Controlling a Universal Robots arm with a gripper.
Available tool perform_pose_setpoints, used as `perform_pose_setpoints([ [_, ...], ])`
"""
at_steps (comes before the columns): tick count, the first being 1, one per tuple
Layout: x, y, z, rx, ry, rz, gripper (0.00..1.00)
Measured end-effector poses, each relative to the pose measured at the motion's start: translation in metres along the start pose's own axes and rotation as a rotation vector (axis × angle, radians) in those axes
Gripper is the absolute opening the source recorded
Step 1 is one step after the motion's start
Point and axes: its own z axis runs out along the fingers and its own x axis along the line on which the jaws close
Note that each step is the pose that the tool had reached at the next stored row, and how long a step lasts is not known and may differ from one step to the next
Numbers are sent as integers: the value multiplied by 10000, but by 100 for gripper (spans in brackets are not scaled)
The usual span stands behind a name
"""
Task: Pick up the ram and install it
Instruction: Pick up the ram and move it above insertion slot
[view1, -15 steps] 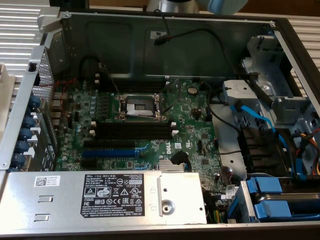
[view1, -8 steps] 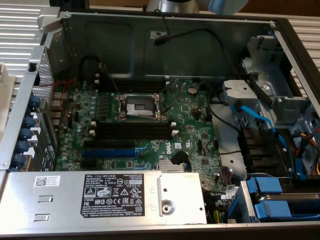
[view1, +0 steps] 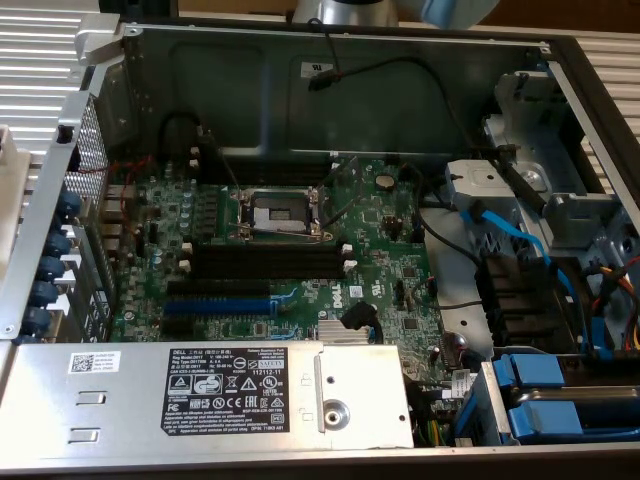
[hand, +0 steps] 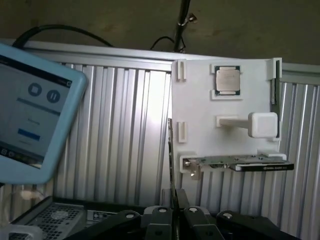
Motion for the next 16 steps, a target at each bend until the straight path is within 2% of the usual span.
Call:
perform_pose_setpoints([
  [16,88,-530,-150,-1,0,-1,15],
])
